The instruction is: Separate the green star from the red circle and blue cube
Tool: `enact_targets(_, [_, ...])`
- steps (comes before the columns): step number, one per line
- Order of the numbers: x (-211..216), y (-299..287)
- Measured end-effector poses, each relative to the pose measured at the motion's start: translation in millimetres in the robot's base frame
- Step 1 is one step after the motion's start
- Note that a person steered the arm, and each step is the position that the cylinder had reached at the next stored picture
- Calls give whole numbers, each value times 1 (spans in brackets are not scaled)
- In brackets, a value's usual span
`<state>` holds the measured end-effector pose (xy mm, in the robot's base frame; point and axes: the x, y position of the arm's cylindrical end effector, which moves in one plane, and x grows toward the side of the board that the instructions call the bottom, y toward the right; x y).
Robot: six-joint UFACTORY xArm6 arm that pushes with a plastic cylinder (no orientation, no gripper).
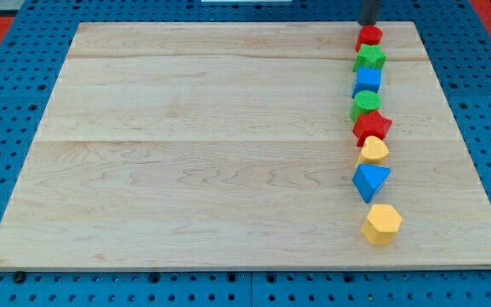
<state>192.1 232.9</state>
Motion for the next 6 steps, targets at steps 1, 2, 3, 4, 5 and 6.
enact_targets(1, [26,52])
enact_targets(2, [72,43])
enact_targets(3, [102,-19])
enact_targets(4, [107,-71])
enact_targets(5, [96,-90])
enact_targets(6, [82,-103])
